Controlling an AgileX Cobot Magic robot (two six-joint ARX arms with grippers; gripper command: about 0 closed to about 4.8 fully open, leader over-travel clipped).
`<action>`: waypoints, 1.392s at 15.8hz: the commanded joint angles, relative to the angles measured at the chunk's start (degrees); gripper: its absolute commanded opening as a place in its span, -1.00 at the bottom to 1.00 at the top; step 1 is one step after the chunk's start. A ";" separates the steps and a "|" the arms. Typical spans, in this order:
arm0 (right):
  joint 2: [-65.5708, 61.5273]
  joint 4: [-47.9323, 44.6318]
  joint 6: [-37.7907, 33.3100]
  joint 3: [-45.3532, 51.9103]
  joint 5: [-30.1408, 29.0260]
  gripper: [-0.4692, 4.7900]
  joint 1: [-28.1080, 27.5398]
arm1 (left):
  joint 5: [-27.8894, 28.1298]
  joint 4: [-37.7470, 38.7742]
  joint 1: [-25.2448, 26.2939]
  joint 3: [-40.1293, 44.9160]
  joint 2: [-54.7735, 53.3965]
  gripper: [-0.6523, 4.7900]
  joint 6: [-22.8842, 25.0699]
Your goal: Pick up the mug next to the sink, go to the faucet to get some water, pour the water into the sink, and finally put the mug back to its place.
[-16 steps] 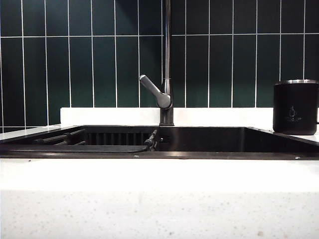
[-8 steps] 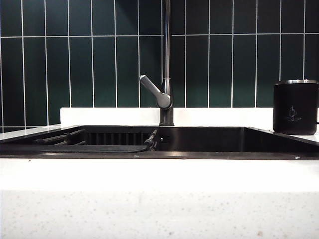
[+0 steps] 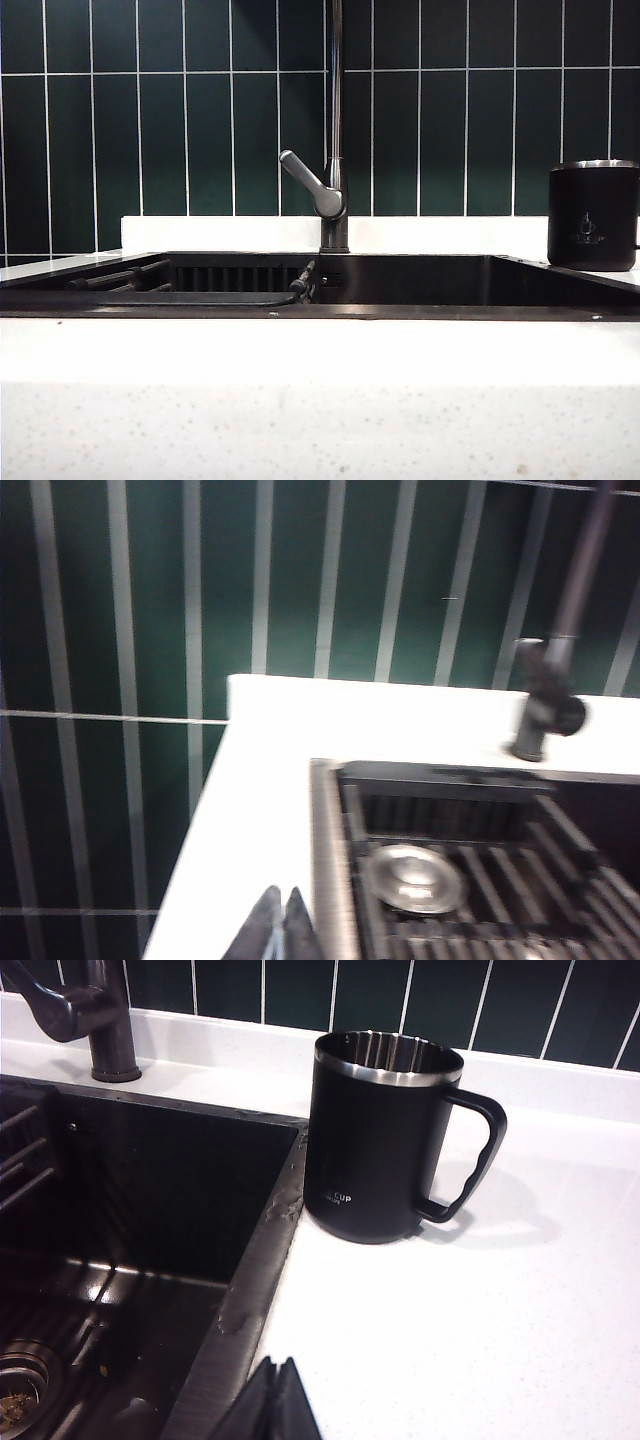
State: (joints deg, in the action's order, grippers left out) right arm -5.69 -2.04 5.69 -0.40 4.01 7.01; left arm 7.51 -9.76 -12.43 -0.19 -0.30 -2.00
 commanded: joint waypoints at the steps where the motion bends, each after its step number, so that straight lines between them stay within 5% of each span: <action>1: 0.00 -0.76 0.11 0.33 -0.11 -0.82 0.00 | -2.82 -1.68 0.09 -0.24 -0.07 -0.77 -0.09; 16: 0.00 -0.76 0.11 0.33 -0.11 -0.82 0.00 | -6.34 -2.51 10.05 -0.24 -0.07 -0.77 0.15; 22: 0.00 -0.76 0.11 0.35 -0.11 -0.82 -0.02 | -6.34 3.67 11.63 -0.24 -0.07 -0.77 1.36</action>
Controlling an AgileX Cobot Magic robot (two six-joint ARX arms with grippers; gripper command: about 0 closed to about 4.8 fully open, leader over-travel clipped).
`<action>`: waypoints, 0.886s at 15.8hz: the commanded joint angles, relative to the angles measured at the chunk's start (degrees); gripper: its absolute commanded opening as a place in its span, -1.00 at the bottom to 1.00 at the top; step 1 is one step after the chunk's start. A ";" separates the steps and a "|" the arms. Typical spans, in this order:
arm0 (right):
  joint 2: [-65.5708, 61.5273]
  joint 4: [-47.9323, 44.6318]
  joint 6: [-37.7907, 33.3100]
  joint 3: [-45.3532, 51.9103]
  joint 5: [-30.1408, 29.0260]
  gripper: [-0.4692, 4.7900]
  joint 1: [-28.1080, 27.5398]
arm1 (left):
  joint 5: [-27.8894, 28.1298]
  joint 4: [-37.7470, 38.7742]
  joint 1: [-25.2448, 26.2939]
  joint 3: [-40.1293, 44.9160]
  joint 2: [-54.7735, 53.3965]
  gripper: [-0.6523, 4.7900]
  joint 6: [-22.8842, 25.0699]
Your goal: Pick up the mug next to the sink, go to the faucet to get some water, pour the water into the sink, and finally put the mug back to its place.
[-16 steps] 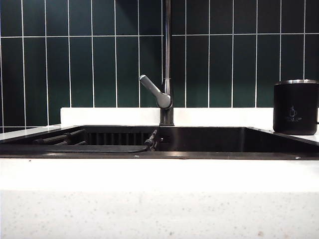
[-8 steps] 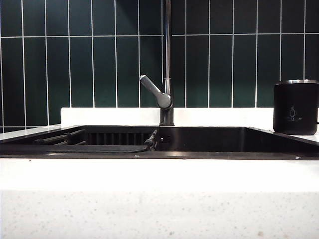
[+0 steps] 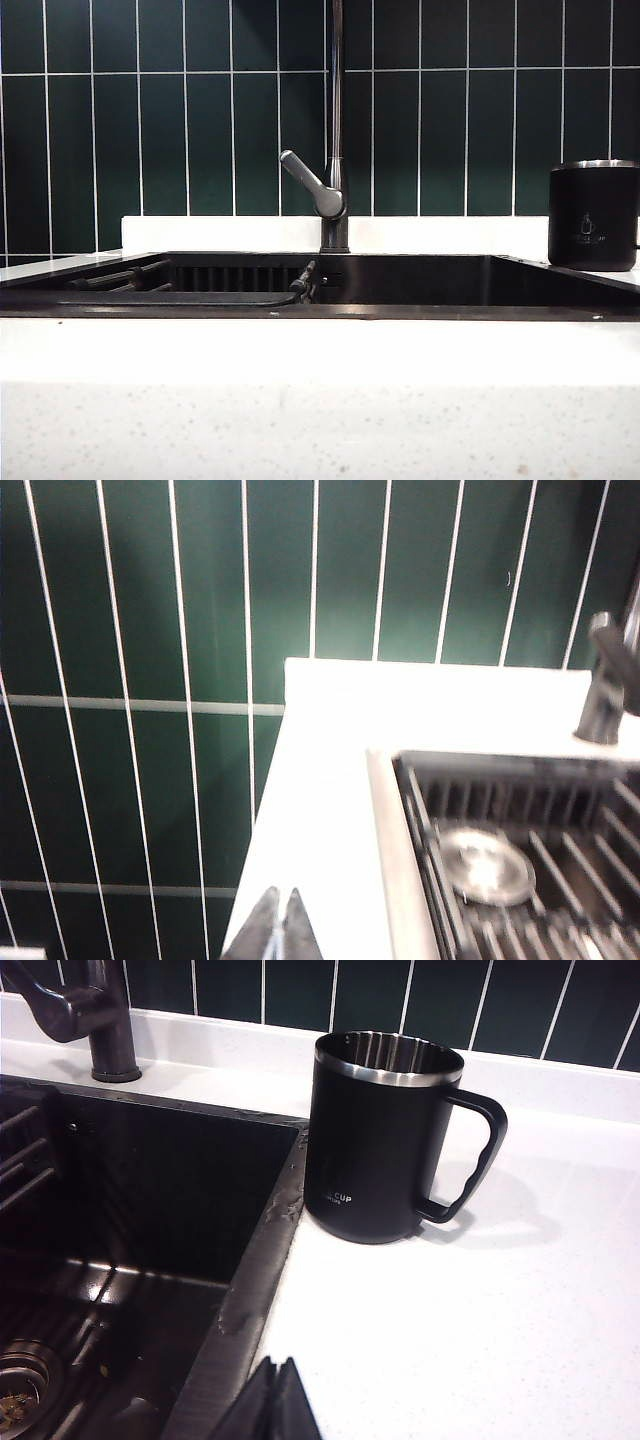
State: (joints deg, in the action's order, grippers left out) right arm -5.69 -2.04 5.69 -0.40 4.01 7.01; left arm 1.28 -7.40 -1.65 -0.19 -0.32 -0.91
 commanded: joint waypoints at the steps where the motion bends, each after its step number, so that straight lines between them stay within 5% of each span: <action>1: 0.00 -0.76 0.11 0.35 -0.11 -0.82 -0.02 | -0.26 1.57 1.33 -0.24 -0.04 -0.77 0.26; 14: 0.00 -0.76 0.11 0.33 -0.11 -0.82 -0.02 | 0.17 2.73 2.12 -0.24 -0.07 -0.77 2.01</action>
